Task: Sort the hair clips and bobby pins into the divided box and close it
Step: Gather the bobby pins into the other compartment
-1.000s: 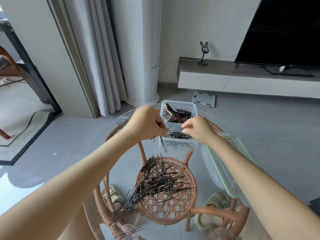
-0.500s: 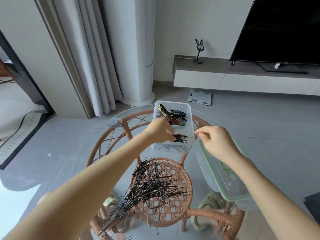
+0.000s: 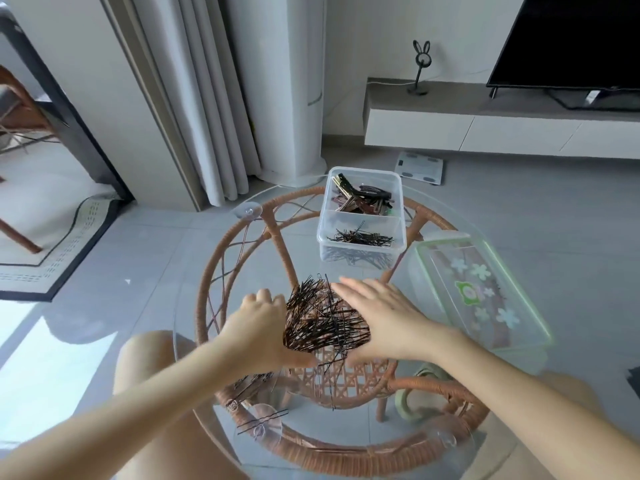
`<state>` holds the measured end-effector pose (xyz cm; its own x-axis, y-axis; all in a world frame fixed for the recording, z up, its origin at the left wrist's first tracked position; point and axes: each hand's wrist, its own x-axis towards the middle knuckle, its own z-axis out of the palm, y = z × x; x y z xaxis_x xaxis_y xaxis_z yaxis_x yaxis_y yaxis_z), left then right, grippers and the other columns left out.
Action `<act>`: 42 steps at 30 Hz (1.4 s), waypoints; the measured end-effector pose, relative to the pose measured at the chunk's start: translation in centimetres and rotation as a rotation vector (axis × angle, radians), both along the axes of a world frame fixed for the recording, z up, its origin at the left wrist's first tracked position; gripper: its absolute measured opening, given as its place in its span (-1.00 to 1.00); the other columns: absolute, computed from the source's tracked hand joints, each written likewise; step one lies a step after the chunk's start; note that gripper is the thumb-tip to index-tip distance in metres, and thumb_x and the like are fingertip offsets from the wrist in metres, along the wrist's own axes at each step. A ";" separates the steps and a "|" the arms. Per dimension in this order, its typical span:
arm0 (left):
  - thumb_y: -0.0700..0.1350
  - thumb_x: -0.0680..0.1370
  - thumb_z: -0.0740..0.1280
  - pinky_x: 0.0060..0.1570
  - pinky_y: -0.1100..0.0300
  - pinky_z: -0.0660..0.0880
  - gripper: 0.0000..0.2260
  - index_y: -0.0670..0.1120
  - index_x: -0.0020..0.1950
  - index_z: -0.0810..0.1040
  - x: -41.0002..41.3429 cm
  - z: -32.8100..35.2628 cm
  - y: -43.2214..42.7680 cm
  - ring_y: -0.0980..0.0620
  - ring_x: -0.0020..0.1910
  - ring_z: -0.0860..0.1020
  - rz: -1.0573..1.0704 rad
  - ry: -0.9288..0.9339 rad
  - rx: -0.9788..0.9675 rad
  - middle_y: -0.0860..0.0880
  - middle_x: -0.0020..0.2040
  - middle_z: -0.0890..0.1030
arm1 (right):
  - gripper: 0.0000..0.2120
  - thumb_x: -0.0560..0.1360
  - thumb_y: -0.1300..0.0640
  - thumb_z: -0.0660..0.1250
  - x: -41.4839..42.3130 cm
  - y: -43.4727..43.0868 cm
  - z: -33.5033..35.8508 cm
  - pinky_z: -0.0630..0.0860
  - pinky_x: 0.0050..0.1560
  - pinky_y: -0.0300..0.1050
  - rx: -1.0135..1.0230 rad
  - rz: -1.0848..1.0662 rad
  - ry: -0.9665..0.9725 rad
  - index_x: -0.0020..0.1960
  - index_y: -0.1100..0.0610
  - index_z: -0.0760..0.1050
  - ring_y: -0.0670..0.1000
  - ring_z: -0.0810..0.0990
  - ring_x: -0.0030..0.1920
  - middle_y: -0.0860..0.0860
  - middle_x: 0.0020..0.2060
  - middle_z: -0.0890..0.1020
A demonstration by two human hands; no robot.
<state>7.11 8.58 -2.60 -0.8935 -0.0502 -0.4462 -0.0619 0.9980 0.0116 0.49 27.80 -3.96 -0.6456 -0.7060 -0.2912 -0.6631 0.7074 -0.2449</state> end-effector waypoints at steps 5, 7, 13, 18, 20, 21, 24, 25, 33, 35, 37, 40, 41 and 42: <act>0.25 0.34 0.37 0.18 0.15 0.40 -0.32 -0.15 0.28 0.33 0.7 -1.8 1.2 -0.05 0.16 0.39 0.016 0.199 0.146 -0.10 0.18 0.40 | -0.17 0.36 -0.04 0.43 0.1 -3.3 -0.6 0.18 0.41 -0.06 -0.160 0.033 -0.008 0.48 0.09 0.06 0.03 0.19 0.39 -0.01 0.43 0.27; 0.12 0.39 0.37 0.02 0.20 0.43 -0.49 -0.14 0.21 0.40 0.1 -1.9 1.4 -0.05 0.06 0.46 0.055 0.208 0.231 -0.10 0.10 0.46 | -0.32 0.40 0.05 0.41 0.3 -3.6 -0.6 0.27 0.36 -0.04 -0.205 0.018 -0.035 0.43 0.12 0.21 0.05 0.28 0.33 0.04 0.35 0.38; -0.11 0.42 0.33 -0.24 0.10 0.47 -0.83 -0.16 -0.05 0.58 -0.9 -1.6 0.7 -0.08 -0.20 0.57 0.046 0.256 0.354 -0.10 -0.17 0.65 | -0.75 0.42 0.23 0.37 0.8 -3.1 -1.4 0.48 0.12 0.03 -0.374 -0.025 -0.005 0.11 0.19 0.57 0.07 0.53 0.05 0.08 0.01 0.58; -0.10 0.45 0.35 -0.45 0.24 0.30 -0.86 -0.14 -0.11 0.64 -1.3 -0.7 0.3 -0.06 -0.29 0.53 -0.001 0.269 0.367 -0.12 -0.23 0.66 | -0.81 0.44 0.28 0.35 0.9 -2.7 -0.7 0.50 0.10 0.02 -0.499 -0.056 0.022 0.04 0.22 0.61 0.10 0.59 -0.01 0.13 -0.07 0.66; -0.10 0.45 0.36 -0.31 0.11 0.48 -0.85 -0.12 -0.08 0.66 -1.6 -0.2 0.1 -0.08 -0.21 0.59 -0.005 0.269 0.383 -0.12 -0.19 0.68 | -0.81 0.44 0.26 0.36 0.8 -2.3 -0.1 0.50 0.13 -0.02 -0.527 -0.100 0.028 0.04 0.22 0.62 0.08 0.61 -0.01 0.12 -0.06 0.68; -0.10 0.44 0.37 -0.20 0.04 0.53 -0.85 -0.12 -0.07 0.66 -1.7 0.2 0.0 -0.09 -0.18 0.61 0.003 0.273 0.398 -0.12 -0.18 0.68 | -0.81 0.43 0.25 0.37 0.7 -2.1 0.3 0.49 0.14 -0.07 -0.544 -0.125 0.026 0.04 0.22 0.62 0.07 0.61 -0.01 0.12 -0.06 0.68; -0.10 0.42 0.41 -0.14 0.02 0.56 -0.85 -0.10 -0.05 0.68 -2.0 1.2 -0.4 -0.09 -0.18 0.62 0.024 0.292 0.420 -0.12 -0.18 0.69 | -0.85 0.41 0.24 0.40 0.3 -1.4 1.4 0.50 0.07 -0.22 -0.601 -0.205 0.008 -0.03 0.19 0.65 -0.04 0.62 -0.09 0.08 -0.11 0.70; -0.10 0.42 0.42 -0.16 0.04 0.57 -0.85 -0.09 -0.05 0.68 -2.1 1.6 -0.5 -0.08 -0.20 0.62 0.031 0.298 0.425 -0.12 -0.19 0.69 | -0.87 0.40 0.23 0.41 0.1 -1.2 1.8 0.50 0.03 -0.26 -0.614 -0.236 -0.005 -0.06 0.18 0.66 -0.07 0.62 -0.13 0.07 -0.14 0.70; -0.06 0.39 0.45 -0.23 0.13 0.56 -0.84 -0.07 -0.07 0.69 -3.0 3.7 -1.4 -0.03 -0.25 0.63 0.059 0.339 0.446 -0.06 -0.24 0.71 | -0.92 0.39 0.18 0.44 -2.1 0.4 5.2 0.51 -0.14 -0.36 -0.663 -0.408 -0.050 -0.12 0.11 0.66 -0.19 0.60 -0.31 -0.13 -0.32 0.65; -0.05 0.38 0.45 -0.25 0.18 0.53 -0.84 -0.06 -0.08 0.69 -3.1 4.1 -1.5 -0.01 -0.26 0.63 0.057 0.345 0.447 -0.05 -0.24 0.71 | -0.93 0.38 0.18 0.44 -3.0 0.6 6.0 0.52 -0.22 -0.35 -0.687 -0.419 -0.027 -0.14 0.11 0.66 -0.16 0.60 -0.36 -0.12 -0.34 0.65; -0.05 0.38 0.46 -0.30 0.21 0.50 -0.84 -0.06 -0.08 0.70 -3.2 4.5 -1.6 -0.02 -0.26 0.63 0.064 0.347 0.454 -0.05 -0.25 0.71 | -0.94 0.37 0.19 0.45 -4.1 0.6 6.7 0.51 -0.27 -0.37 -0.716 -0.436 0.015 -0.15 0.10 0.66 -0.18 0.57 -0.41 -0.14 -0.36 0.64; -0.05 0.37 0.47 -0.27 0.17 0.53 -0.83 -0.06 -0.08 0.70 -3.4 5.0 -1.6 -0.06 -0.24 0.64 0.062 0.348 0.465 -0.07 -0.24 0.71 | -0.95 0.37 0.22 0.45 -6.1 0.3 7.2 0.56 -0.29 -0.26 -0.763 -0.495 0.085 -0.16 0.13 0.66 -0.11 0.57 -0.44 -0.05 -0.36 0.65; -0.06 0.37 0.47 -0.25 0.16 0.54 -0.84 -0.07 -0.08 0.70 -3.4 5.3 -1.6 -0.05 -0.24 0.64 0.060 0.349 0.470 -0.07 -0.24 0.71 | -0.95 0.38 0.22 0.44 -6.9 0.1 7.2 0.56 -0.28 -0.22 -0.761 -0.509 0.113 -0.16 0.14 0.65 -0.08 0.57 -0.44 -0.02 -0.36 0.65; -0.07 0.37 0.47 -0.22 0.15 0.56 -0.84 -0.07 -0.08 0.70 -3.4 5.5 -1.6 -0.05 -0.24 0.64 0.057 0.352 0.480 -0.07 -0.24 0.71 | -0.95 0.38 0.22 0.43 -7.6 -0.2 7.0 0.56 -0.26 -0.17 -0.744 -0.517 0.137 -0.16 0.15 0.65 -0.06 0.57 -0.44 0.02 -0.35 0.66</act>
<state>3.68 6.93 2.88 -0.9936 0.0315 -0.1089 -0.0261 0.8715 0.4897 -7.10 27.57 3.05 -0.9287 -0.2944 0.2256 -0.3648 0.6154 -0.6987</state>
